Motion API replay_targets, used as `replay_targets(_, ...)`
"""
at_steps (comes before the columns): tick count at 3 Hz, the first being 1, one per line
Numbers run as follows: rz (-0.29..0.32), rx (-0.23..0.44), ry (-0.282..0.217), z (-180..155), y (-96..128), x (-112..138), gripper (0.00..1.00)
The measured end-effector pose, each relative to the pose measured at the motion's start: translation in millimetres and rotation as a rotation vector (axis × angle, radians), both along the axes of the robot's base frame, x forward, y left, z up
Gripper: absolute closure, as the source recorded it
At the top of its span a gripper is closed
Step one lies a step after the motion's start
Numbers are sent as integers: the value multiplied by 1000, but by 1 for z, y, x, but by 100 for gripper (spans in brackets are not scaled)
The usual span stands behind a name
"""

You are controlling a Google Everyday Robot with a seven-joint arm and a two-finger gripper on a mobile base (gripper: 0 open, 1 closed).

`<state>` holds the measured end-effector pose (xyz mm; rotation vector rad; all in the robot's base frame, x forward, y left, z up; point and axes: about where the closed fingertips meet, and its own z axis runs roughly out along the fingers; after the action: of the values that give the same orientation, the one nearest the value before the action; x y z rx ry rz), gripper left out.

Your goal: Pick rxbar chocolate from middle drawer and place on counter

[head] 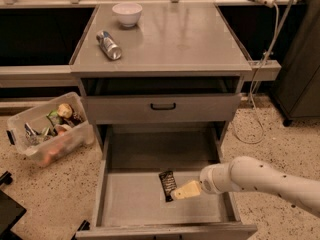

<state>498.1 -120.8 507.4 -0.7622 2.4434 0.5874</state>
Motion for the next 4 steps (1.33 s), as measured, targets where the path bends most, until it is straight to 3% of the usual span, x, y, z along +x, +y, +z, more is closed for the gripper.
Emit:
replay_targets(2, -9, 14, 16, -13, 2, -1, 0)
replay_targets(3, 3, 13, 46, -54, 22, 0, 0)
replay_targets(4, 34, 27, 4, -85, 80, 26, 0)
